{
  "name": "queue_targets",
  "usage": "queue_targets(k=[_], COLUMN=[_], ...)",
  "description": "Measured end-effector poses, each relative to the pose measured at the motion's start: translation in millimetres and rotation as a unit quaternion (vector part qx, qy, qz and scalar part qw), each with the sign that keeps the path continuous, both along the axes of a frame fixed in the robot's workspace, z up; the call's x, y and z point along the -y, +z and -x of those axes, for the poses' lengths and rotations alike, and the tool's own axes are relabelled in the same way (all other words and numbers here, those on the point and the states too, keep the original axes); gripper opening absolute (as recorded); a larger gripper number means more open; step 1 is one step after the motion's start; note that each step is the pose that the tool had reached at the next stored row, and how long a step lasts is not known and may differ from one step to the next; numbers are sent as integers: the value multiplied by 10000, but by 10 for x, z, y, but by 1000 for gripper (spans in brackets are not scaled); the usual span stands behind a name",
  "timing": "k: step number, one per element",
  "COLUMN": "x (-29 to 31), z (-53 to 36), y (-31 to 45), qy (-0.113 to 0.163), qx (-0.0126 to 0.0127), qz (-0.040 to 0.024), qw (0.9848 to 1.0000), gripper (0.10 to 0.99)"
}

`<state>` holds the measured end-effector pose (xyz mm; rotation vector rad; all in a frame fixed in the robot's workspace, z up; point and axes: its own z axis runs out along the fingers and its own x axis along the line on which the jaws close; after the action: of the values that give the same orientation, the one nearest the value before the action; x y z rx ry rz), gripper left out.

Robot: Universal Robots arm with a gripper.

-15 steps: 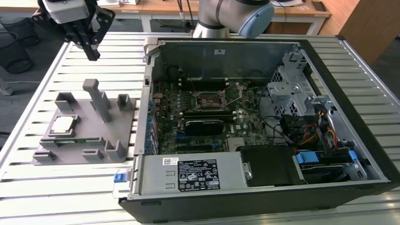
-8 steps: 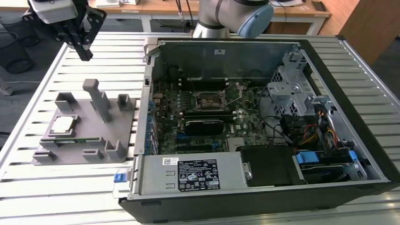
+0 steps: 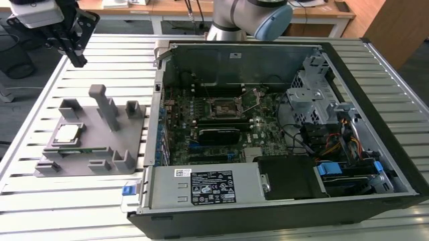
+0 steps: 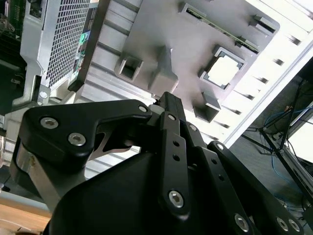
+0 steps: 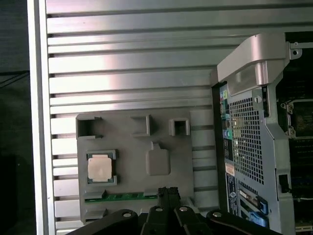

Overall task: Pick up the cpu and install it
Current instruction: 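Reach for the cpu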

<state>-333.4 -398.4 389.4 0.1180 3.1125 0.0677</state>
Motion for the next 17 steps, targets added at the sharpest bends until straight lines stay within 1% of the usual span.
queue_targets(k=[4, 10, 17], x=[13, 15, 33], z=[93, 229, 440], y=[-10, -21, -38], qy=[0, 0, 0], qx=[-1, -3, -4], qz=[0, 0, 0], qw=[10000, 10000, 10000], gripper=[114, 114, 114])
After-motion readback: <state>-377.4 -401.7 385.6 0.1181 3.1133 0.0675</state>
